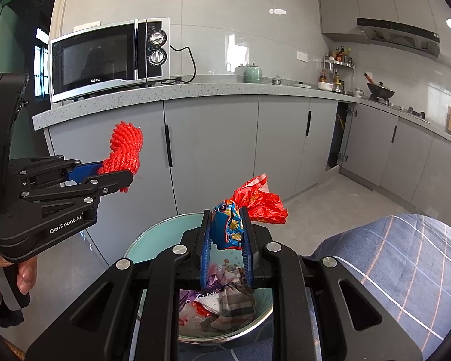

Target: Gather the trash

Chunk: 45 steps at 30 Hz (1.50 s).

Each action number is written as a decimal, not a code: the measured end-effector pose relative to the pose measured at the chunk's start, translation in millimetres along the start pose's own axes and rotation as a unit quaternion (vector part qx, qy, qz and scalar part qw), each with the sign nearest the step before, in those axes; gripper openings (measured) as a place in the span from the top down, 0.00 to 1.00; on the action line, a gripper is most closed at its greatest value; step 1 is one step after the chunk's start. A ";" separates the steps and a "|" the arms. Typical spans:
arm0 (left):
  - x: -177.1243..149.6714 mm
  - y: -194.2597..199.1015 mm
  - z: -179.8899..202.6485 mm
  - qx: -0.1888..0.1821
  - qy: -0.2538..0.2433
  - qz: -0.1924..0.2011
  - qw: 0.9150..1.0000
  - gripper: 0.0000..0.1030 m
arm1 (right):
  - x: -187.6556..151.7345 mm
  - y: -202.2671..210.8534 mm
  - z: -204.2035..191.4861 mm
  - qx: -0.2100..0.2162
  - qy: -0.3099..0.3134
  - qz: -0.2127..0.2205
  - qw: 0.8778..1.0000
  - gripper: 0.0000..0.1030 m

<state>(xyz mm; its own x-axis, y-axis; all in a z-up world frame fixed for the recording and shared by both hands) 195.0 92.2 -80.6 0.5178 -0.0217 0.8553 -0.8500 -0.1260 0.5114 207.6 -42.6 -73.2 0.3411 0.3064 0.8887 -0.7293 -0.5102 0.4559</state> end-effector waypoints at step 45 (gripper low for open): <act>11.9 84.2 -4.0 0.012 0.012 0.084 0.996 0.09 | -26.0 135.2 44.2 -0.111 -0.092 0.065 0.987 0.35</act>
<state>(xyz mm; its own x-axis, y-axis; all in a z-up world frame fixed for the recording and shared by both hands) 129.2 85.3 -27.0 0.3657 -0.0210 0.9305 -0.9219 -0.1454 0.3591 126.3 -155.0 -32.5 0.3228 0.0870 0.9425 -0.8795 -0.3403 0.3326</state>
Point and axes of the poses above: each gripper's, at about its wrist camera, not at the fingertips, and y roughly against the way its jaws point, z to its right, x to its top, the point moved 1 cm from there along -y, roughly the way its jaws point, and after that the axes turned 3 degrees about y, right-handed, at the moved point
